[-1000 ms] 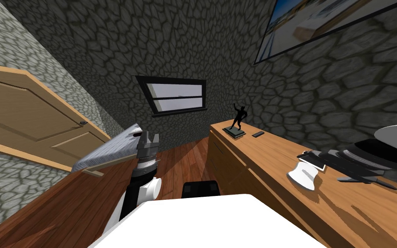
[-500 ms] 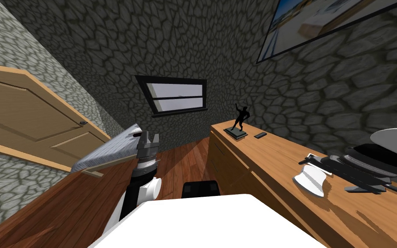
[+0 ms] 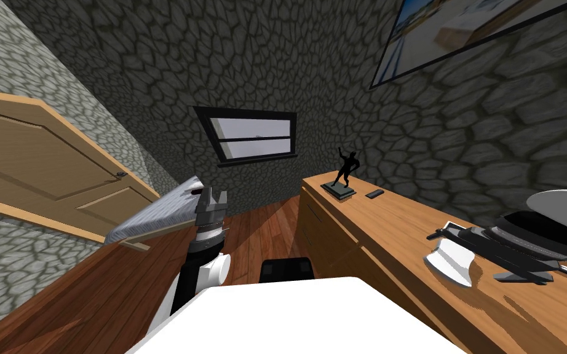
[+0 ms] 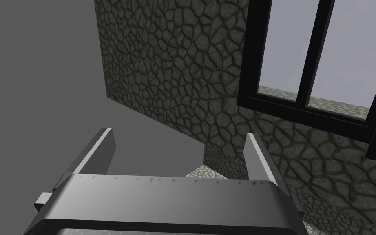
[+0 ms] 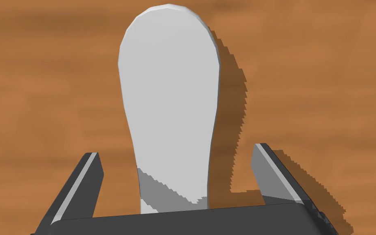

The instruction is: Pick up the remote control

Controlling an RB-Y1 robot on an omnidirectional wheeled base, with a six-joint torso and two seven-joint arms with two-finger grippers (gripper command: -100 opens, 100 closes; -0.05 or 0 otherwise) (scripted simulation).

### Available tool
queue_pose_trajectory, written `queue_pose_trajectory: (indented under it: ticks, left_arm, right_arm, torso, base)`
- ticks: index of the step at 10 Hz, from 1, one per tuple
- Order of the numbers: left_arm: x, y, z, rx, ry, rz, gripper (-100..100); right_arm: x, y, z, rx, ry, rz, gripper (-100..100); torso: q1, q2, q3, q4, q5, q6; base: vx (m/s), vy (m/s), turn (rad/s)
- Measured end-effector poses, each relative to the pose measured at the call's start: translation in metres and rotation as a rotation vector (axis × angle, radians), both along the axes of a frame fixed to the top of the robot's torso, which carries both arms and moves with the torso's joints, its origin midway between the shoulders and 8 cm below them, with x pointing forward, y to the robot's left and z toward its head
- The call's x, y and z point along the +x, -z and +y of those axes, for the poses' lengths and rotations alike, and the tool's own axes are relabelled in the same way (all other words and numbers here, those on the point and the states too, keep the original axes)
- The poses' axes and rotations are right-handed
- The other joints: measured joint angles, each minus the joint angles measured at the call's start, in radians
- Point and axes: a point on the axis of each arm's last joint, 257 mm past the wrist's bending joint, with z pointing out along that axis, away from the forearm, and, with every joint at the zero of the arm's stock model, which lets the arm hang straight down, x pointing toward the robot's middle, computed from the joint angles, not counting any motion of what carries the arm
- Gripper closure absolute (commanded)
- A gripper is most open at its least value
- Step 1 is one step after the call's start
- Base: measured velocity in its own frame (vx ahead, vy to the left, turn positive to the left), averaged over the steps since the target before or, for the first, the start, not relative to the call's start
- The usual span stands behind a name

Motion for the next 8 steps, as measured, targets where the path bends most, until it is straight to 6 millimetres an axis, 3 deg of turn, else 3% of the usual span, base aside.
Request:
queue_pose_trajectory:
  ticks: [1,2,6,7,8]
  left_arm:
    - [0.0000,0.0000,0.0000,0.000,0.000,0.000,0]
    - [0.0000,0.0000,0.0000,0.000,0.000,0.000,0]
    - [0.0000,0.0000,0.0000,0.000,0.000,0.000,0]
    - [0.0000,0.0000,0.0000,0.000,0.000,0.000,0]
    - [0.0000,0.0000,0.0000,0.000,0.000,0.000,0]
  right_arm:
    - [-0.0011,0.0053,-0.0009,-0.001,0.002,-0.003,-100]
    - [-0.0009,0.0059,-0.0012,-0.002,0.002,-0.005,100]
    - [-0.0008,0.0057,-0.0012,-0.002,0.002,-0.005,100]
    - [-0.0007,0.0057,-0.0012,-0.002,0.002,-0.005,0]
    - [-0.0007,0.0057,-0.0012,-0.002,0.002,-0.005,100]
  torso:
    - [0.000,0.001,0.000,0.000,0.000,0.000]
    - [0.000,0.000,0.000,0.000,0.000,0.000]
    - [0.000,0.000,0.000,0.000,0.000,0.001]
    - [0.000,0.000,0.000,0.000,0.000,0.001]
    - [0.000,0.000,0.000,0.000,0.000,0.001]
  base:
    - [-0.014,0.002,0.005]
    - [-0.001,0.001,0.011]
    - [0.000,0.000,0.000]
    - [0.000,0.000,0.000]
    - [0.019,-0.004,-0.050]
